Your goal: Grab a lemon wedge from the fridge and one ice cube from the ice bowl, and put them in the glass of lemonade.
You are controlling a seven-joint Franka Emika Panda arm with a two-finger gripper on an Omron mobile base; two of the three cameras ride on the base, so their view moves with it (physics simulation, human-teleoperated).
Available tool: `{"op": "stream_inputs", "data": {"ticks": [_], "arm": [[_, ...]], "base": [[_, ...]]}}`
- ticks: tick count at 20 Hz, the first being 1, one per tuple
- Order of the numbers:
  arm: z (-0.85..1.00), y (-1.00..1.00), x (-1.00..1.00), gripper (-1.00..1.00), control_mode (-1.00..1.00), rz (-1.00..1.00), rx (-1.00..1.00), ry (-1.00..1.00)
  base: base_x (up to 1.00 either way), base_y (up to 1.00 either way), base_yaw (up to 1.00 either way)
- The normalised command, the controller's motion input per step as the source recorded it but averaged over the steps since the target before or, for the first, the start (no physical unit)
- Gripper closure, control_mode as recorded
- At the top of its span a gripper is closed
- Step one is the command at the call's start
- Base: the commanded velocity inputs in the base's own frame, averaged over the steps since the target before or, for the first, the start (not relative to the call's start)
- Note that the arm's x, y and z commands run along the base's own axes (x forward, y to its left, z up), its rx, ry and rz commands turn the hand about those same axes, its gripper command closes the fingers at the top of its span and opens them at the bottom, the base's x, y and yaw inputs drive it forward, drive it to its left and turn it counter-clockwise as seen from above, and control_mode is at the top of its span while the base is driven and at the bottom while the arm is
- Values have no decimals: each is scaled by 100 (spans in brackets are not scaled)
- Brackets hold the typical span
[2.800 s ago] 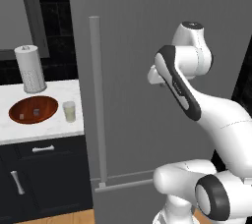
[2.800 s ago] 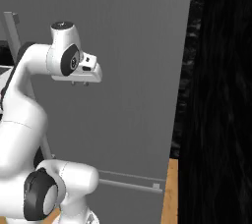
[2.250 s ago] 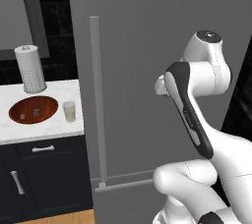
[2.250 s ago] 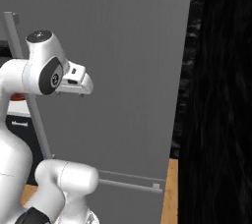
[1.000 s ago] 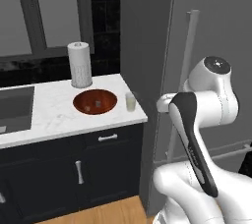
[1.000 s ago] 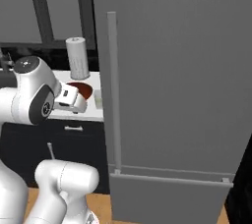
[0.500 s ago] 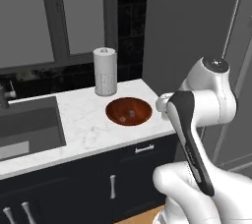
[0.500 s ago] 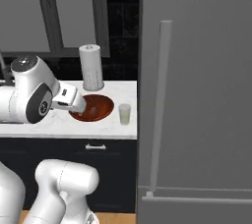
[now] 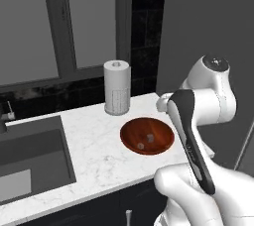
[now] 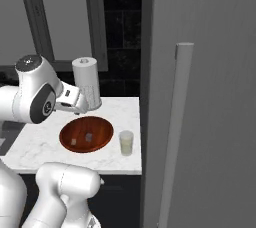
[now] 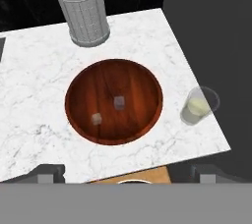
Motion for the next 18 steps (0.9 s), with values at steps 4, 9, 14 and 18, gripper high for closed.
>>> {"op": "stream_inputs", "data": {"ticks": [4, 9, 14, 18], "arm": [[-50, 49, 88, -100, -100, 0, -2, 40], [-66, 47, 85, -100, -100, 2, -6, 47], [-55, -27, 25, -100, -100, 3, 3, 0], [-99, -39, 11, -100, -100, 0, 12, -5]], "base": [[0, 0, 0], [0, 0, 0], [0, 0, 0], [0, 0, 0]]}}
